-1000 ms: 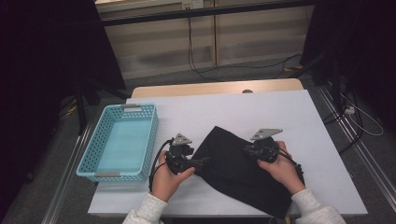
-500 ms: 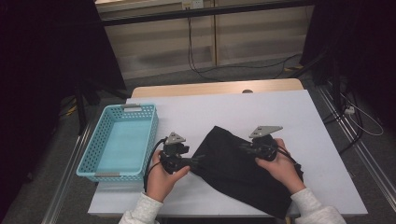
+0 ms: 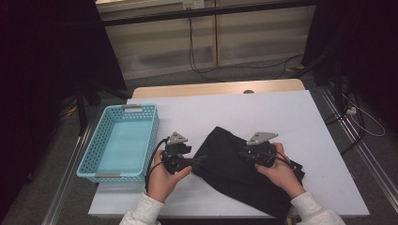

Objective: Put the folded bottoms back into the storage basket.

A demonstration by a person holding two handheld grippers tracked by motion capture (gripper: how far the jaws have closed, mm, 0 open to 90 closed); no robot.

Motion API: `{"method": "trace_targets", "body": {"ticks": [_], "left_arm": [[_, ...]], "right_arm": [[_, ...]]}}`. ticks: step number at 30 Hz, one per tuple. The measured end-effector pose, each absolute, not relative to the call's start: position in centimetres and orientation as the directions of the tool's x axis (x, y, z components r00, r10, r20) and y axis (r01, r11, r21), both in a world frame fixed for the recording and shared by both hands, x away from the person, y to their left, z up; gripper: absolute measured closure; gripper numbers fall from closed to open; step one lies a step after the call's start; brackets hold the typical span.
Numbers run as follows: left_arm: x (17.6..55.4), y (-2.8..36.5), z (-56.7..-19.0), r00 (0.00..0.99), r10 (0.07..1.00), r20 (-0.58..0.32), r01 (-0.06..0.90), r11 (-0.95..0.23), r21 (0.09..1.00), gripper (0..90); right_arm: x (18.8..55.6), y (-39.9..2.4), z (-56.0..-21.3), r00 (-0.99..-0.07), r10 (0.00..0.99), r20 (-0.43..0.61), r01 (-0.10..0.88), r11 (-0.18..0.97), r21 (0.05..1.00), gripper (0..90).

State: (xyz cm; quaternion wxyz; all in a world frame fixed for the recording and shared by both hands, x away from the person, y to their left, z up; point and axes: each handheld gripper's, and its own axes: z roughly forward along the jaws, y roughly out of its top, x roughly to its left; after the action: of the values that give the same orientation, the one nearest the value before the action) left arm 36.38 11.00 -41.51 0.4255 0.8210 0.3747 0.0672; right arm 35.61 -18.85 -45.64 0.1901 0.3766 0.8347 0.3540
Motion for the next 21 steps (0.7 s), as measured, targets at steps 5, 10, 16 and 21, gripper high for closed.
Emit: {"method": "trace_targets", "body": {"ticks": [5,10,16,21], "left_arm": [[36.5,11.1,-41.7,0.710,0.673,-0.207,0.561,-0.363,0.744,26.5],[36.5,11.4,-41.7,0.703,0.680,-0.208,0.563,-0.355,0.746,26.4],[36.5,11.8,-41.6,0.699,0.686,-0.202,0.560,-0.349,0.751,26.1],[36.5,11.9,-41.7,0.696,0.685,-0.214,0.565,-0.340,0.751,26.0]], "right_arm": [[36.2,-19.9,-45.2,-0.593,0.803,-0.052,0.495,0.415,0.764,50.4],[36.8,-20.6,-45.6,-0.560,0.828,-0.034,0.537,0.395,0.746,47.6],[36.8,-20.3,-46.2,-0.584,0.812,0.027,0.566,0.383,0.730,77.9],[36.8,-19.9,-45.9,-0.604,0.797,0.026,0.560,0.400,0.726,83.7]]}}
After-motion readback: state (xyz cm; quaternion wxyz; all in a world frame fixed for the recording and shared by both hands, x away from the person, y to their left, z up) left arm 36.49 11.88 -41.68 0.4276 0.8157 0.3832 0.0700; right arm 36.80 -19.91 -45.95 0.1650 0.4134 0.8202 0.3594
